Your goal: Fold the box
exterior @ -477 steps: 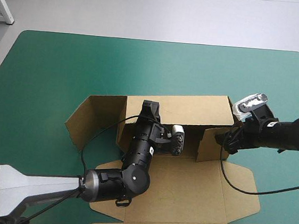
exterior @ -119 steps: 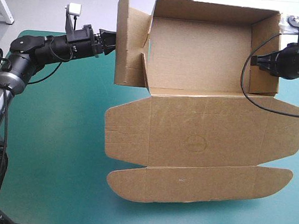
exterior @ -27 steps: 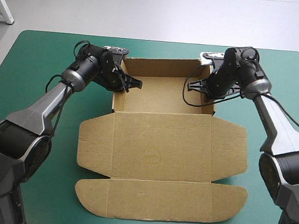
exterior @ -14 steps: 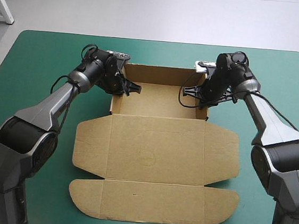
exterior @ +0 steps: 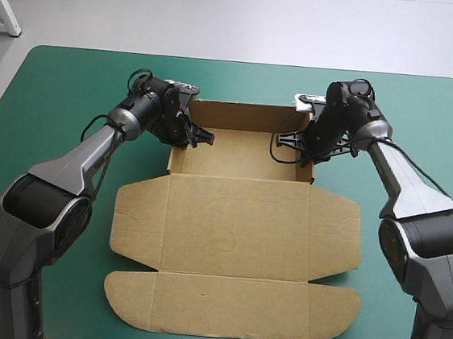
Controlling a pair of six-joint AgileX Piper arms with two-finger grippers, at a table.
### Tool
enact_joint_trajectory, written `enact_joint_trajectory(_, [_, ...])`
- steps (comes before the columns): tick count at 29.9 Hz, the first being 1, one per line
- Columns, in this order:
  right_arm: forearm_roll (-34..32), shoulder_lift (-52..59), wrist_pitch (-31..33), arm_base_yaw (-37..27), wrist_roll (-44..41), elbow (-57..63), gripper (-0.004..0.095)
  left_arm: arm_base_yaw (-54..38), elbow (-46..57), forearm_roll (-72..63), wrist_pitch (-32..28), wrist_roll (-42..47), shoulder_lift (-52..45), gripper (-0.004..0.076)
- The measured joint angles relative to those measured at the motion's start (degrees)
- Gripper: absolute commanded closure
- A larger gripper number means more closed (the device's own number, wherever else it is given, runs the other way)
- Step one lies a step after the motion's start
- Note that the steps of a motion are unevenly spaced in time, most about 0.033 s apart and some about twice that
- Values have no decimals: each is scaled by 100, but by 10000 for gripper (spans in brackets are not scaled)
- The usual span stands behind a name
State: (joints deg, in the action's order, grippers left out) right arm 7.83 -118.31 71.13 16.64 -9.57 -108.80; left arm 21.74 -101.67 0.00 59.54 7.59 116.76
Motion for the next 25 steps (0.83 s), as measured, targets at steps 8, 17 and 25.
enact_joint_trajectory(8, [-114, 12, -18, 0, 95, -358, 304, 23, 0, 88, 255, -179, 23, 340])
enact_joint_trajectory(17, [-218, 203, -12, 0, 99, -1092, 304, 23, -600, 170, 729, -183, 13, 340])
enact_joint_trajectory(25, [-218, 687, 17, 0, 592, -1242, 766, 23, -2130, 145, 1126, -360, -89, 419])
